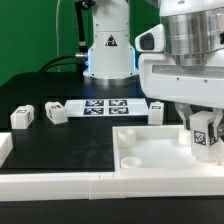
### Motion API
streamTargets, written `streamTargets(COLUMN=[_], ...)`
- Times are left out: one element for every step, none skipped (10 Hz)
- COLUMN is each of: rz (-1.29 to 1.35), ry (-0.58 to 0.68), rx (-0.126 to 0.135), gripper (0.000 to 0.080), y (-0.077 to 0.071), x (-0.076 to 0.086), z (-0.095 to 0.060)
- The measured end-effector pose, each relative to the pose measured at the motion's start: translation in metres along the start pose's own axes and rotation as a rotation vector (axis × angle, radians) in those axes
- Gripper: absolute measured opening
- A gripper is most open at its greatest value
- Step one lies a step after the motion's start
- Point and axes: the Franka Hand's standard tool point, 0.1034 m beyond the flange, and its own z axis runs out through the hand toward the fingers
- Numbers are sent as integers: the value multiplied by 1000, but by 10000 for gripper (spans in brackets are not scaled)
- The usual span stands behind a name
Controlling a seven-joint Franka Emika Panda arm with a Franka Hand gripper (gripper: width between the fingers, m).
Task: Assemble one leg
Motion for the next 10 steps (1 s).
streamTargets(rz=[124, 209, 203, 135, 77, -63, -215, -371, -491, -575], ry=[-15, -17, -18, -18, -17, -16, -17, -16, -15, -14], rx=[8, 12, 12, 13, 15, 12, 13, 14, 16, 16], gripper=[292, 292, 292, 453, 453, 578, 627, 645, 645, 648], y=[0, 0, 0, 0, 0, 0, 0, 0, -1, -1], x=[1, 0, -1, -1, -3, -6, -9, -9, -8, -8], z=[0, 1, 1, 1, 1, 1, 1, 0, 0, 0])
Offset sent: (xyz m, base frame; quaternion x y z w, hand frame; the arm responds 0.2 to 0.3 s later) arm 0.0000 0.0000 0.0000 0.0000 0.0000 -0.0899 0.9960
